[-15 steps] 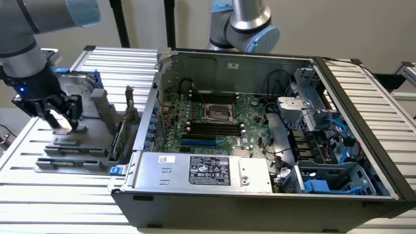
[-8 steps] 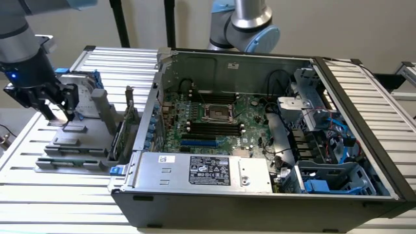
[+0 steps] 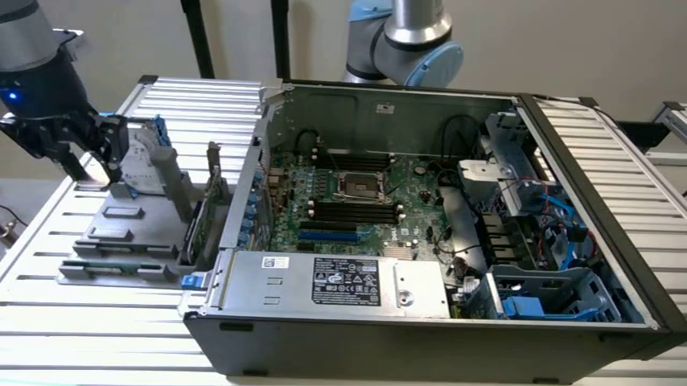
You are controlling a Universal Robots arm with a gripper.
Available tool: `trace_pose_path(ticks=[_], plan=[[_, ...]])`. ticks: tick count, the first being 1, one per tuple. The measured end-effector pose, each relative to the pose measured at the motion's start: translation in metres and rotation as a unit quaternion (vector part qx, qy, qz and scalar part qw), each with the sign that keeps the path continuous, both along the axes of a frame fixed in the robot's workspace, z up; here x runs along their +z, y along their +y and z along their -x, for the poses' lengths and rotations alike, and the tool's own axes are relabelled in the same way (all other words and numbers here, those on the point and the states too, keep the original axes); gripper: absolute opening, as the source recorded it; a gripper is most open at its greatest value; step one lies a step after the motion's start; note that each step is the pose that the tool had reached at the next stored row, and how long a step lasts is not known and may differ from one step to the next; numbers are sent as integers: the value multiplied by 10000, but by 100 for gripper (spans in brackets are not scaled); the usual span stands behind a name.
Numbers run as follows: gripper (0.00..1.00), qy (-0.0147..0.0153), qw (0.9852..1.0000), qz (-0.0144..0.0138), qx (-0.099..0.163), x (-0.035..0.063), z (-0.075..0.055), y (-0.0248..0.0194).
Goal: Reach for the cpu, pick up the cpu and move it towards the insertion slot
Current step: 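Pick up the cpu and move it towards the insertion slot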
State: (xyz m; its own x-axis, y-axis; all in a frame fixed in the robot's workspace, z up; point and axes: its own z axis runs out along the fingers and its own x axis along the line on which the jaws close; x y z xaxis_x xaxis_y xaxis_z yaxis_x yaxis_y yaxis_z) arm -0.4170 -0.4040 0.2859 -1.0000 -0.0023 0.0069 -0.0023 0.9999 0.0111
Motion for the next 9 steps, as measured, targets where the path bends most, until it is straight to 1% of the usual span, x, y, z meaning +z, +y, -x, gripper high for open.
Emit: trace_pose_path(ticks=[4, 6, 9], plan=[[55, 1, 10000, -5, 5, 182, -115, -3], [55, 0, 10000, -20, 11, 271, -182, -6], [55, 1, 10000, -51, 21, 410, -290, -10]])
